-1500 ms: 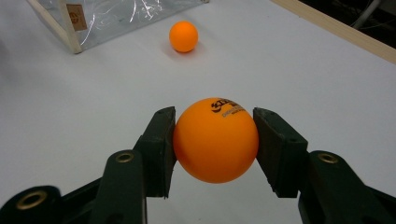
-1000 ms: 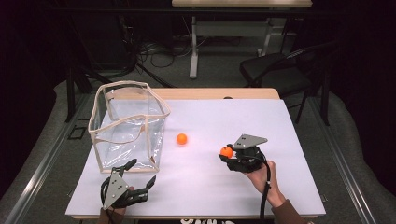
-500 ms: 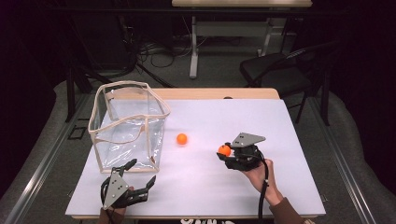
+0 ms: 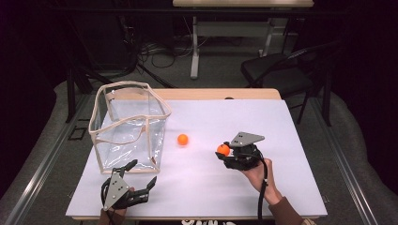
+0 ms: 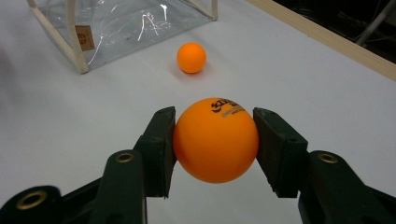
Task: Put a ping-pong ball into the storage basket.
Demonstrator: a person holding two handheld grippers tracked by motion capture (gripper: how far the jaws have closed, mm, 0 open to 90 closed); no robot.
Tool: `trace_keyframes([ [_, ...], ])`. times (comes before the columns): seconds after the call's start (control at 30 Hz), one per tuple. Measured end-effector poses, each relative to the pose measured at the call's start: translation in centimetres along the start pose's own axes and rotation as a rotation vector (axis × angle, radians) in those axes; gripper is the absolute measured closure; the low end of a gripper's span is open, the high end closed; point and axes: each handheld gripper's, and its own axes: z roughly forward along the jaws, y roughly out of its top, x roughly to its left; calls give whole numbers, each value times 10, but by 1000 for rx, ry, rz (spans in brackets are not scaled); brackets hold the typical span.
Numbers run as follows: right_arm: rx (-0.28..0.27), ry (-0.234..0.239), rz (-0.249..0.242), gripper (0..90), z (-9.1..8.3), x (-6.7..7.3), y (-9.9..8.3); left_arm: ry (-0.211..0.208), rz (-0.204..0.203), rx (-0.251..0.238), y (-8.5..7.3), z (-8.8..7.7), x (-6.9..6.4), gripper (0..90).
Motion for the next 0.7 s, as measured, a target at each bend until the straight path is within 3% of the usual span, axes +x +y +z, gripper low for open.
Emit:
trace_keyframes([
  [0.7,-27,14,4,509,7,1,13,-4,-3,-2,0,0,0,156],
])
